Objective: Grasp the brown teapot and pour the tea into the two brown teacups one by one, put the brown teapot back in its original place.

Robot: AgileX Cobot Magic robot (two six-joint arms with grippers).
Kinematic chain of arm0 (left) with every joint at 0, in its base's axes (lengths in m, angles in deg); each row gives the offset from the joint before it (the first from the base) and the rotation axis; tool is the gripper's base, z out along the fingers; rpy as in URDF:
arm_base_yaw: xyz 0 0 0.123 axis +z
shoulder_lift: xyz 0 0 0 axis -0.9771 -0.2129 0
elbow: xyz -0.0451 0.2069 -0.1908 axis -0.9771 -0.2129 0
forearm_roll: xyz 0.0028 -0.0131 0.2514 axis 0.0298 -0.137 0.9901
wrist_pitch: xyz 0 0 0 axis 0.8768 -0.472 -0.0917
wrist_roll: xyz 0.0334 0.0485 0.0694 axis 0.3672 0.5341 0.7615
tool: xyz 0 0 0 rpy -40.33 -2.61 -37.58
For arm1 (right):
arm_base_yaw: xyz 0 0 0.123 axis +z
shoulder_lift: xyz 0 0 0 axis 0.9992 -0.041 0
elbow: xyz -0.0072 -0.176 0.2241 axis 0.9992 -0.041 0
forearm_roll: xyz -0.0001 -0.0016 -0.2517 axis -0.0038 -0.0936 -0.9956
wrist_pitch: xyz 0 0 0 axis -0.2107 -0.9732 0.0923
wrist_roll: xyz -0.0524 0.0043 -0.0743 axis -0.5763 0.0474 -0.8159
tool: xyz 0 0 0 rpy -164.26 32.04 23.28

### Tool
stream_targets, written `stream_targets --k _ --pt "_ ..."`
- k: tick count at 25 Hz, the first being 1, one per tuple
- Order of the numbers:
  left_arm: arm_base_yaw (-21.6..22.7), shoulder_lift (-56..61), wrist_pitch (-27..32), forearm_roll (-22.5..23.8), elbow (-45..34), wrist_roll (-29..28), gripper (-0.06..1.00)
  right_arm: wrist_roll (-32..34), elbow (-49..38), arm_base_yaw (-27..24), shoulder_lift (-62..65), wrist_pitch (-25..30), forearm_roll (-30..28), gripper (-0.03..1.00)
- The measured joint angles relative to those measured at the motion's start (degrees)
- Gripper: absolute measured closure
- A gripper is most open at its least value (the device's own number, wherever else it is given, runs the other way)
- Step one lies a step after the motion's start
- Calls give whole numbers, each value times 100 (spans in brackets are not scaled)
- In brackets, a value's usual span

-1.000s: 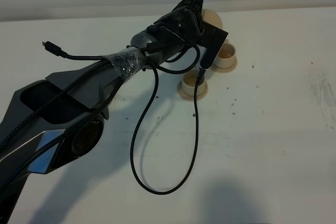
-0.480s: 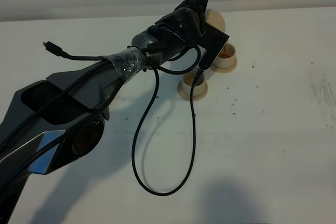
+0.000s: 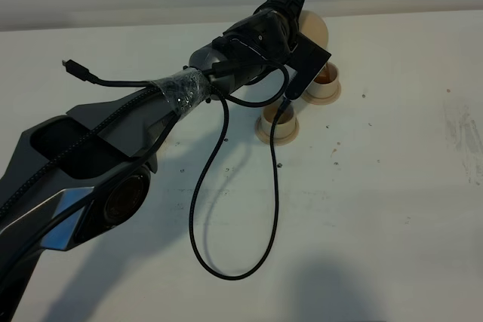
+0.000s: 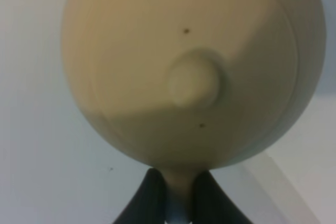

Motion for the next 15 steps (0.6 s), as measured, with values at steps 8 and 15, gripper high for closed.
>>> stream_targets --k 8,15 --pt "-2 0 0 21 0 0 85 0 0 0 0 0 0 75" --pt "-2 0 -4 193 0 0 85 0 0 0 0 0 0 75"
